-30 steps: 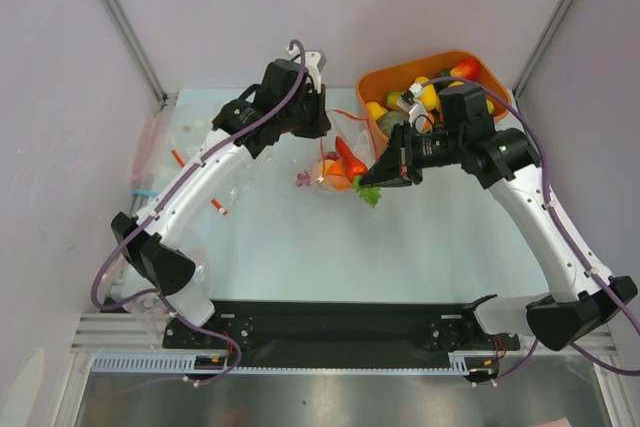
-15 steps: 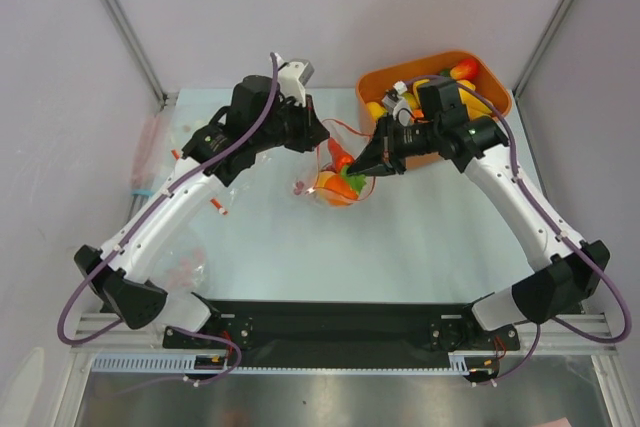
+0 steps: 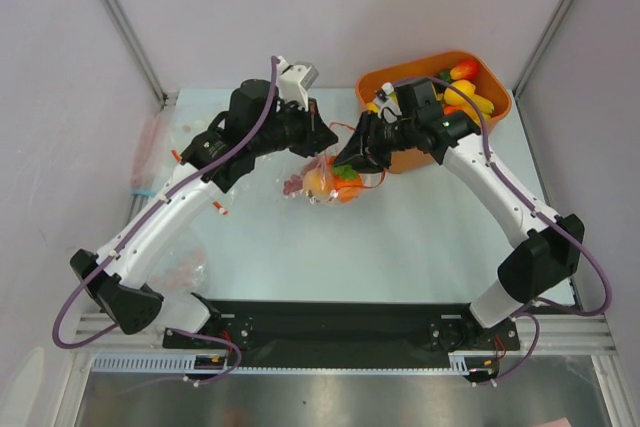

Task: Place the food in the zip-top bag and seal the zipper
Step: Place the fake vegetable in the zipper food storage bag, then pick up the fake fruit from the bin.

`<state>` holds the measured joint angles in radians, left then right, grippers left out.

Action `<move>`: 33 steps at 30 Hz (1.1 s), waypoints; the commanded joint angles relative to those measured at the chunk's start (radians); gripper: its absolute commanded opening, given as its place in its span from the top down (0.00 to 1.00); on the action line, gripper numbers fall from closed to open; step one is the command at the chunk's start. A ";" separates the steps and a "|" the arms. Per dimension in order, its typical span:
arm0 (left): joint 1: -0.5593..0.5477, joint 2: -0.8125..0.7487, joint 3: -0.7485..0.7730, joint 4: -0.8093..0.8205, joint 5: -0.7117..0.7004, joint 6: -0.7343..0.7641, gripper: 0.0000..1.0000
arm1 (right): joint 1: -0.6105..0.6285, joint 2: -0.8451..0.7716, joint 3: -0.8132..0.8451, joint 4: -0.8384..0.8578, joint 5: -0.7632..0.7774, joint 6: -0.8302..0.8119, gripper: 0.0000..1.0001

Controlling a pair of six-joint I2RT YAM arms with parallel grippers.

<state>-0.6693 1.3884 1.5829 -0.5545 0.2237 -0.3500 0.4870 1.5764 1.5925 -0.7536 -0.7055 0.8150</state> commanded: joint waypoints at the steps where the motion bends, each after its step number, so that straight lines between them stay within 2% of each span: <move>1: -0.010 -0.015 0.008 0.074 0.042 -0.040 1.00 | 0.027 0.011 0.073 0.016 0.080 -0.025 0.52; 2: -0.010 -0.011 0.017 0.065 0.028 -0.043 1.00 | 0.027 0.007 0.076 0.005 0.092 -0.030 0.46; 4: -0.010 0.000 0.028 0.036 0.017 -0.044 1.00 | 0.027 -0.004 0.073 -0.001 0.119 -0.045 0.44; 12: -0.009 0.041 0.065 -0.067 -0.099 -0.083 1.00 | -0.007 -0.091 0.057 -0.010 0.192 -0.082 0.43; 20: -0.009 0.021 0.020 -0.068 -0.121 -0.072 0.99 | -0.214 -0.170 0.046 0.002 0.202 -0.132 0.44; 28: -0.006 0.040 0.020 -0.084 -0.123 -0.069 1.00 | -0.338 -0.033 0.197 -0.003 0.333 -0.250 0.41; 33: 0.005 0.050 0.043 -0.101 -0.110 -0.064 1.00 | -0.375 0.147 0.351 -0.010 0.463 -0.356 0.36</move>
<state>-0.6708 1.4403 1.5917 -0.6720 0.1078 -0.4145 0.1318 1.6516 1.8488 -0.7799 -0.3527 0.5621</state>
